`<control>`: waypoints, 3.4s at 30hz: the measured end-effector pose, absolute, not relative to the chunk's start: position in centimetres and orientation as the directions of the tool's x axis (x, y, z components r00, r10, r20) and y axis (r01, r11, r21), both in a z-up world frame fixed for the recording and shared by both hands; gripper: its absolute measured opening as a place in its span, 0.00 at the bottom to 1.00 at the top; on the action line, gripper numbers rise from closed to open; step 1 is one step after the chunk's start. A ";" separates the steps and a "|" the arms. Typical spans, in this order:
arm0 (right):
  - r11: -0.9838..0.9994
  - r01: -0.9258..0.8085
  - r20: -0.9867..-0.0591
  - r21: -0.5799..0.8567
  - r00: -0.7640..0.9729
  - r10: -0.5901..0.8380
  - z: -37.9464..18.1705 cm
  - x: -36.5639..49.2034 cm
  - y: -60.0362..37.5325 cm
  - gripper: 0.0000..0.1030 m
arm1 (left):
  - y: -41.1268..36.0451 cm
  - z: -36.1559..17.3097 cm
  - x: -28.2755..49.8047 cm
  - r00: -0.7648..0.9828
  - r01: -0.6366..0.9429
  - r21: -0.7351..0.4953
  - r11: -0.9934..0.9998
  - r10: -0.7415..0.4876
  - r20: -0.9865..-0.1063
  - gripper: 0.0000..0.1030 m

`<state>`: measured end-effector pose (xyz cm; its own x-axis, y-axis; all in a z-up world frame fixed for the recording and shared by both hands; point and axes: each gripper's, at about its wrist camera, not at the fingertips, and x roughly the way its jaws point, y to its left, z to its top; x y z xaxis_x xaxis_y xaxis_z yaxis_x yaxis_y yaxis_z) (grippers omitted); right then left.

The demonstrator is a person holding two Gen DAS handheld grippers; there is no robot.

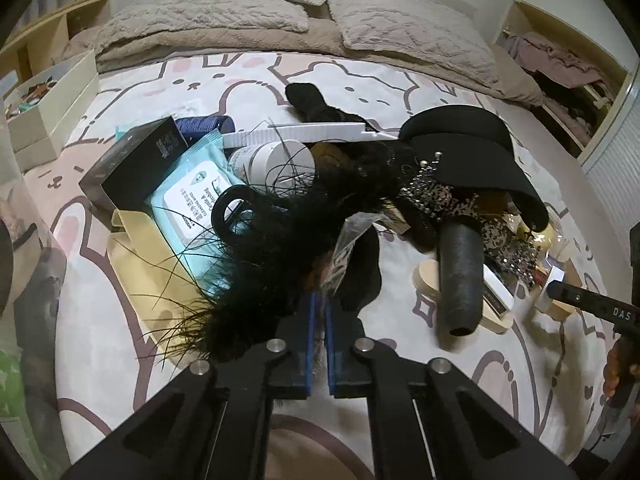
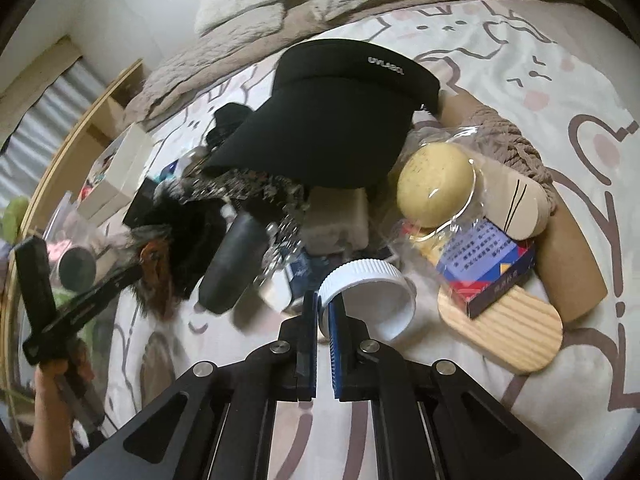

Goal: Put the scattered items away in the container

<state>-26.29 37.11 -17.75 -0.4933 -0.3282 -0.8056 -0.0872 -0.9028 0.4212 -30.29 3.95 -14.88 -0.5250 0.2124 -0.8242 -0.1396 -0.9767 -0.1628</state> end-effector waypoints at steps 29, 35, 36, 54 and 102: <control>-0.886 0.160 -0.825 0.435 -0.324 -0.463 -18.2 -19.2 30.6 0.06 | 1.1 -8.2 -19.2 -0.620 -0.236 0.035 -0.971 0.123 -0.775 0.05; -0.885 0.234 -0.848 0.403 -0.269 -0.457 -18.6 -18.6 27.9 0.06 | 1.3 -10.5 -17.2 -0.590 -0.294 0.127 -0.947 0.076 -0.804 0.05; -0.884 0.242 -0.851 0.401 -0.260 -0.457 -18.7 -18.5 27.5 0.06 | 1.5 -11.0 -16.9 -0.577 -0.310 0.123 -0.943 0.083 -0.813 0.05; -0.883 0.327 -0.897 0.338 -0.171 -0.407 -20.5 -17.9 24.5 0.06 | 7.3 -15.3 -11.1 -0.370 -0.562 0.001 -0.827 0.250 -0.895 0.80; -0.872 0.242 -0.844 0.426 -0.241 -0.479 -19.3 -19.3 27.4 0.07 | 6.0 -20.3 -21.7 -0.240 -0.585 -0.084 -0.807 0.271 -0.932 1.00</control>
